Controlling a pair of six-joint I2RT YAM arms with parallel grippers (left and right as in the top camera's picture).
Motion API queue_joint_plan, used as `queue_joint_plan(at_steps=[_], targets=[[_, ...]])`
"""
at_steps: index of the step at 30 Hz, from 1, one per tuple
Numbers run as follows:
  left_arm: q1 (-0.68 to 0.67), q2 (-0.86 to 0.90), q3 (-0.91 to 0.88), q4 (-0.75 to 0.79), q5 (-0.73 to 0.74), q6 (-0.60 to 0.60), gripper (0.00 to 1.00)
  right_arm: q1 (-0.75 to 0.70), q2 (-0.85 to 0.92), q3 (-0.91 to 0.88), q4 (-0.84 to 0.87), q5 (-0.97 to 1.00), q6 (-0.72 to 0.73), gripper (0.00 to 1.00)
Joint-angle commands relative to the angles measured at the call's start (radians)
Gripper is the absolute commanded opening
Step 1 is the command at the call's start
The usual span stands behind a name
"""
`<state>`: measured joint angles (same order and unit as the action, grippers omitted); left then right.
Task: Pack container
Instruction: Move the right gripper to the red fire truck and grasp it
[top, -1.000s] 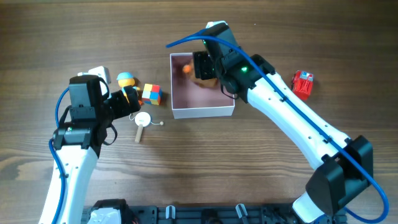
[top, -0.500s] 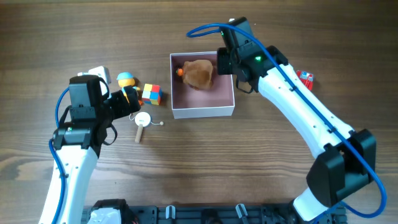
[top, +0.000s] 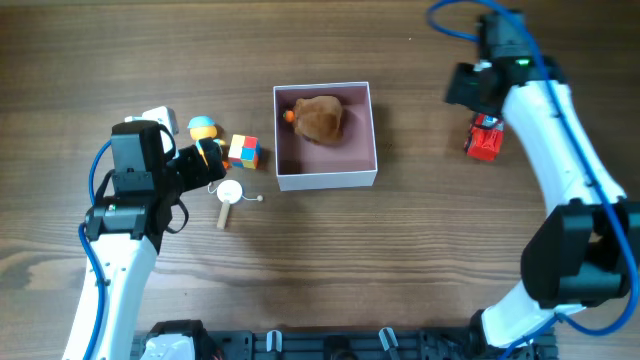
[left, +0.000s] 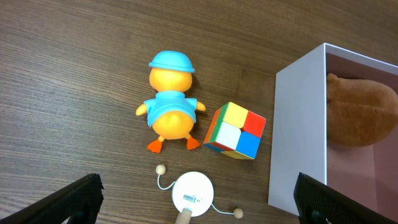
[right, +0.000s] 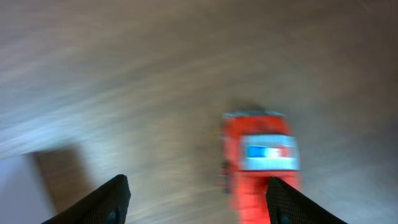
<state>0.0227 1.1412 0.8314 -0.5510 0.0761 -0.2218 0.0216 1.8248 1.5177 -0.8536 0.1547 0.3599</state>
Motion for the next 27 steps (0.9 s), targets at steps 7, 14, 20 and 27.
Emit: queue_joint_plan(at_steps=[7, 14, 20, 27], targets=[[0.006, 0.005, 0.019, 0.0, -0.003, 0.021, 1.0, -0.108, 0.07, -0.1, -0.012, -0.04, -0.019, 0.69], [0.006, 0.006, 0.019, 0.0, -0.003, 0.021, 1.0, -0.108, 0.07, -0.143, 0.005, -0.04, -0.015, 0.66], [0.006, 0.005, 0.019, 0.0, -0.003, 0.021, 1.0, -0.108, 0.074, -0.225, 0.084, -0.066, -0.016, 0.63], [0.006, 0.005, 0.019, 0.0, -0.003, 0.021, 1.0, -0.108, 0.071, -0.243, 0.095, -0.069, -0.021, 0.47]])
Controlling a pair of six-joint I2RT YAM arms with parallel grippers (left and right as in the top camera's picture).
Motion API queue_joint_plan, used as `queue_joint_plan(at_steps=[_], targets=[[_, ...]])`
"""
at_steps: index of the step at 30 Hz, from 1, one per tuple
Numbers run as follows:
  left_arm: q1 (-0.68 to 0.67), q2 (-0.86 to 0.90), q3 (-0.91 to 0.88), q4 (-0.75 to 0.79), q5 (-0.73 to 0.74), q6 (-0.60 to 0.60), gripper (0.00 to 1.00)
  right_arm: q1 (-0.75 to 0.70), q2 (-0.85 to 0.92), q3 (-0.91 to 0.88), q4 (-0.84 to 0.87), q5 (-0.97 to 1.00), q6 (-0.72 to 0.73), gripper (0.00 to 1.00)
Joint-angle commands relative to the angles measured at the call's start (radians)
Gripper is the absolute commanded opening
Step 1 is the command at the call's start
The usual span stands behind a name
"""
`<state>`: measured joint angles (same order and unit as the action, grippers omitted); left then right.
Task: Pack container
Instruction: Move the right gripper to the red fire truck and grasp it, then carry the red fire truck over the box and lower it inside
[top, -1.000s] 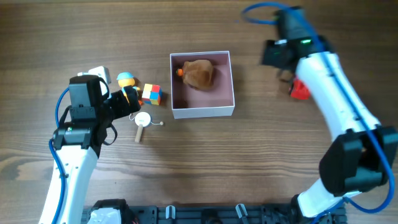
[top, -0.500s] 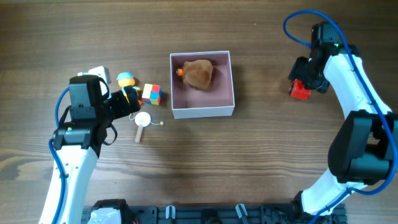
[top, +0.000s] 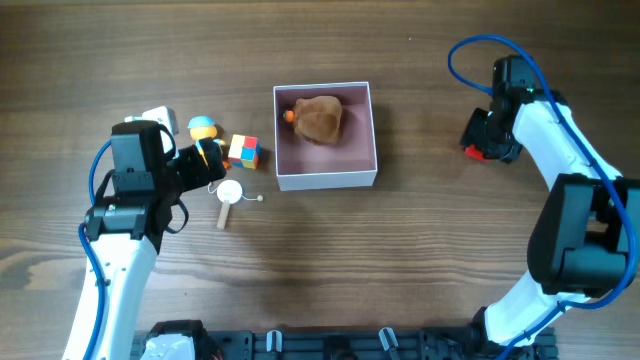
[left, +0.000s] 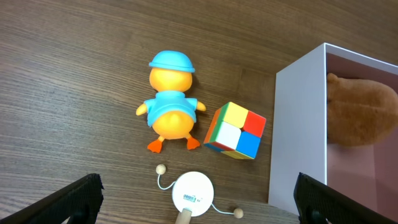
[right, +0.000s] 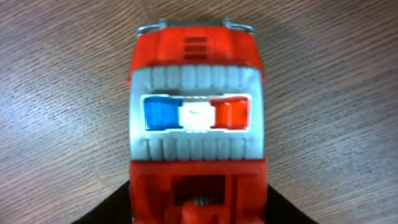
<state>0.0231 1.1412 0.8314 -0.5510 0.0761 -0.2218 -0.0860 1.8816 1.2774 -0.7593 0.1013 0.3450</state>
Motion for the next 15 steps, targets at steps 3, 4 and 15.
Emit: queue_joint_plan(at_steps=[3, 4, 15], targets=[[0.006, 0.005, 0.019, 0.0, -0.003, 0.021, 1.0, 0.003, -0.01, 0.0, -0.005, -0.013, -0.006, 0.45], [0.006, 0.005, 0.019, 0.0, -0.003, 0.021, 1.0, 0.005, -0.023, 0.002, -0.006, -0.013, -0.005, 0.45], [0.006, 0.006, 0.019, 0.0, -0.003, 0.021, 1.0, 0.227, -0.315, 0.068, -0.042, -0.014, -0.03, 0.28]])
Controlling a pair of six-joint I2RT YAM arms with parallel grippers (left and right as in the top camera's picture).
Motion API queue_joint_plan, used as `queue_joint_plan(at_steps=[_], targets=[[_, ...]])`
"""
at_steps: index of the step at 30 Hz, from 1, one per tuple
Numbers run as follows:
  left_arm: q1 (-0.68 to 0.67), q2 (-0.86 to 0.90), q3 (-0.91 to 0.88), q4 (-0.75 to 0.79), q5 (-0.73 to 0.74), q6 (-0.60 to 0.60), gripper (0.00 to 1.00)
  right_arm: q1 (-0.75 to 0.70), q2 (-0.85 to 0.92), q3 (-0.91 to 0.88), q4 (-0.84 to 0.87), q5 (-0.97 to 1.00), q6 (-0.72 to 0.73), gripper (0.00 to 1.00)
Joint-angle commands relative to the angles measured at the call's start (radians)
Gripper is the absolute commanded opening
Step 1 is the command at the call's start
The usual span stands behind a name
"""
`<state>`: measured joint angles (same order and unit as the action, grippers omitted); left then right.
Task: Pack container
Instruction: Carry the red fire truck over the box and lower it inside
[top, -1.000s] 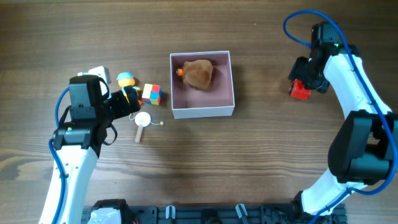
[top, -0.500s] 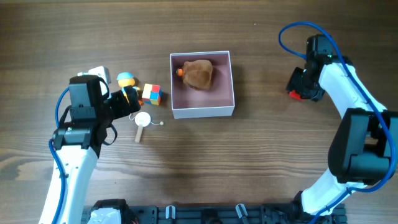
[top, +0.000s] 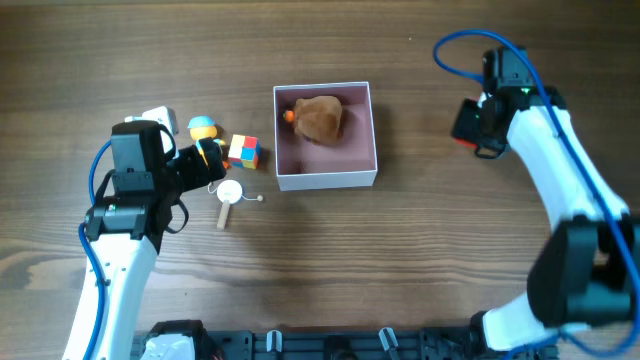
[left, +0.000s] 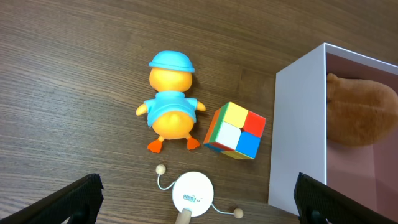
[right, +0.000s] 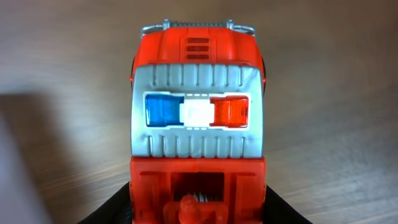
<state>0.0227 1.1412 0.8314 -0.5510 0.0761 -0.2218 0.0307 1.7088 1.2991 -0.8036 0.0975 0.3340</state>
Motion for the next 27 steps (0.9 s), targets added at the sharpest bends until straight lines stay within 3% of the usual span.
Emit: queue_joint_plan(at_steps=[1, 5, 11, 27], targets=[[0.006, 0.005, 0.019, 0.0, -0.003, 0.021, 1.0, 0.139, -0.164, 0.047, 0.002, -0.01, -0.017, 0.27], [0.006, 0.006, 0.019, 0.0, -0.003, 0.021, 1.0, 0.299, -0.239, 0.047, 0.015, -0.008, -0.016, 0.25], [0.006, 0.005, 0.019, 0.0, -0.003, 0.02, 1.0, 0.445, -0.212, 0.042, 0.053, 0.045, 0.045, 0.25], [0.006, 0.005, 0.019, 0.0, -0.003, 0.021, 1.0, 0.463, 0.085, 0.036, 0.242, 0.033, 0.114, 0.25]])
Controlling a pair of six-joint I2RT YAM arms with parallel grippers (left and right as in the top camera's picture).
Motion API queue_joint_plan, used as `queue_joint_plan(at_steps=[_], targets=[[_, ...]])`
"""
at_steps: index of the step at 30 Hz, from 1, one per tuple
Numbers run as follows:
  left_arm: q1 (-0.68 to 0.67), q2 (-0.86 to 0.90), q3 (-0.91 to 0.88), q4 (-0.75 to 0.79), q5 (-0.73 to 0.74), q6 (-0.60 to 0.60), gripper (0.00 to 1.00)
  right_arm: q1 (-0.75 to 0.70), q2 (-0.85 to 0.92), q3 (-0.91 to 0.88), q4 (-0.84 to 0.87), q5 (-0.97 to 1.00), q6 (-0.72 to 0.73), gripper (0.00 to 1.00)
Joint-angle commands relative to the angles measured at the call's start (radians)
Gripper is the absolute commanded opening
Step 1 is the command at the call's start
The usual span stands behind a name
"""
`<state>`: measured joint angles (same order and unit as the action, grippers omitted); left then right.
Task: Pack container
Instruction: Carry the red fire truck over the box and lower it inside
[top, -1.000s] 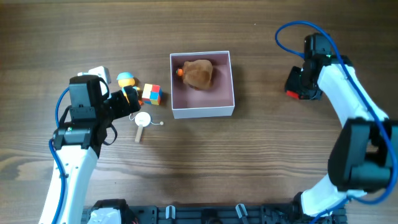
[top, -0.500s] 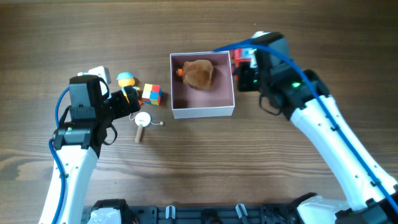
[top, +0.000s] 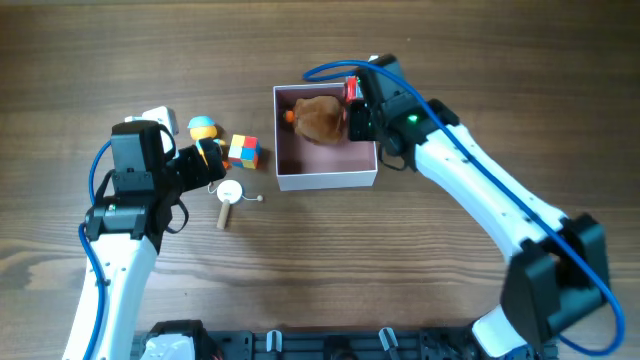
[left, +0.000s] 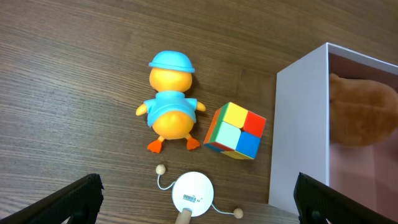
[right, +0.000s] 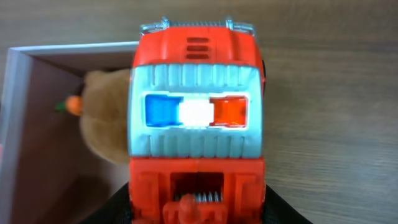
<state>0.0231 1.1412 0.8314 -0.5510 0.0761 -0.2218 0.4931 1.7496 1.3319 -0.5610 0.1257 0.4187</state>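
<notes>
A white box with a pink inside (top: 325, 180) stands mid-table, holding a brown plush toy (top: 320, 118). My right gripper (top: 360, 108) is shut on a red toy fire truck (right: 198, 118), held over the box's right rim (right: 74, 48) beside the plush toy (right: 106, 134). Left of the box lie an orange duck with a blue hat (left: 170, 106), a colourful cube (left: 236, 130) and a white disc on a wooden stick (left: 193, 198). My left gripper (left: 196, 205) hovers open above these toys, nothing between its fingers.
A small white object (top: 158, 116) lies beside the left arm at the far left. The wooden tabletop (top: 400, 260) stretches around the box. A dark rail (top: 330, 345) runs along the table's front edge.
My right gripper has moved left from the right side of the table to the box's right rim, still carrying the red fire truck. The left arm has not moved.
My right gripper hovered open over the red fire truck lying at the table's right. It then sat down on the truck, then held it clear of the table. Now it holds the truck over the box. The left gripper stayed open over the duck and cube.
</notes>
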Motion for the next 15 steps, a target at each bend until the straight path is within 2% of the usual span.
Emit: queue_joint_plan(at_steps=[1, 15], targets=[[0.006, 0.005, 0.019, 0.0, -0.003, 0.021, 1.0, 0.0, 0.055, 0.003, 0.001, 0.005, 0.029, 0.25], [0.006, 0.005, 0.019, 0.0, -0.003, 0.021, 1.0, 0.003, 0.088, 0.005, 0.022, 0.003, 0.0, 0.24]])
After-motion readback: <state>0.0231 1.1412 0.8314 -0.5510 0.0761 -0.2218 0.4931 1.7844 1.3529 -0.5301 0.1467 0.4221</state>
